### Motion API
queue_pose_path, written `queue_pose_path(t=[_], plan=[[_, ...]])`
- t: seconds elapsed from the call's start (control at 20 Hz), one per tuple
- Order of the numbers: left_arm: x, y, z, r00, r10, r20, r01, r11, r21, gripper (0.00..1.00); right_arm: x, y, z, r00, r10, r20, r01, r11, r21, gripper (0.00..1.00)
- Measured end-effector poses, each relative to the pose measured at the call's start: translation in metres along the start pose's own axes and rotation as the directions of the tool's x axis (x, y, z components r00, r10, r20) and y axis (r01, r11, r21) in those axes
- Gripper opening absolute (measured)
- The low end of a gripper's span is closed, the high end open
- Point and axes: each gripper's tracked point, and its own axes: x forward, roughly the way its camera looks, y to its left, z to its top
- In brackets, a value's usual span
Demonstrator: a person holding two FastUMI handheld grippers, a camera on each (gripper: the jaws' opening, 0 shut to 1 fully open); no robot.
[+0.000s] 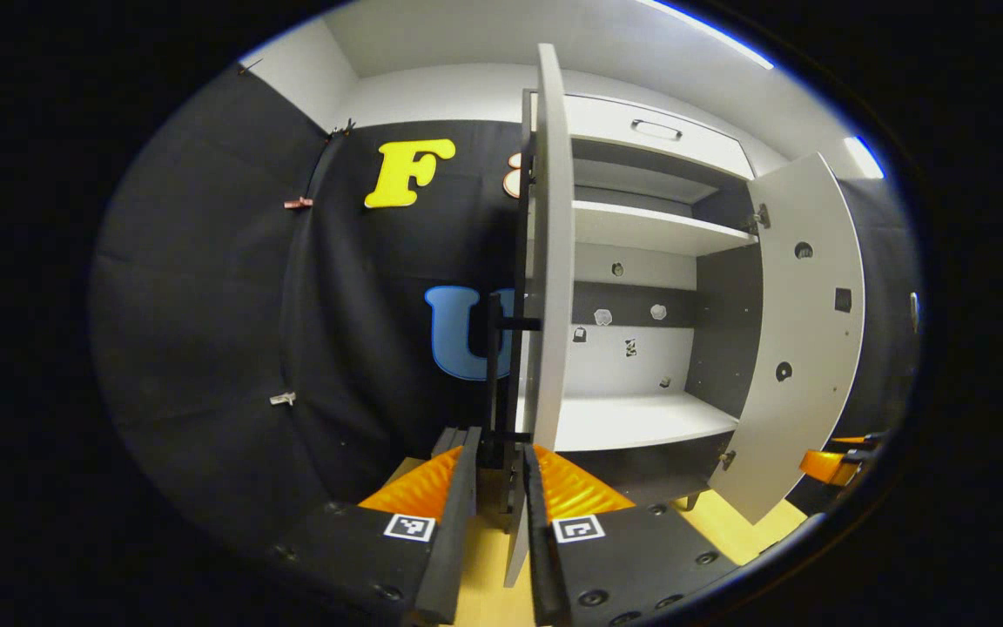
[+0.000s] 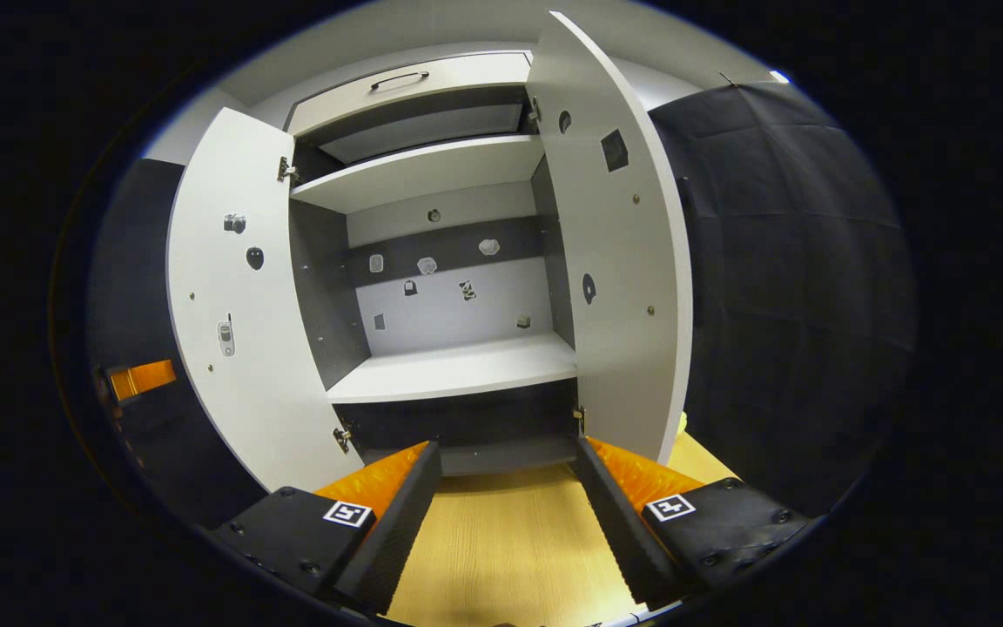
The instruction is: Open the right door of the double-door shoe cabinet with the right hand, and open the left door with the left hand.
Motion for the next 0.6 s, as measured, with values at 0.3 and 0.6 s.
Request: queue_pose_path(t=[0.3, 0.6], plan=[[-0.024, -0.069, -0.006, 0.996, -0.092, 0.005, 0.092, 0.996, 0.006, 0.94, -0.012, 0.001, 0.029, 0.997, 0.015, 0.076, -0.014, 1.000, -0.020, 0.98], [-0.029, -0.075, -0.006, 0.997, -0.018, 0.070, 0.014, 0.998, 0.053, 0.96, -0.029, -0.007, 0.025, 0.993, 0.011, 0.118, -0.007, 0.999, -0.037, 0.98]])
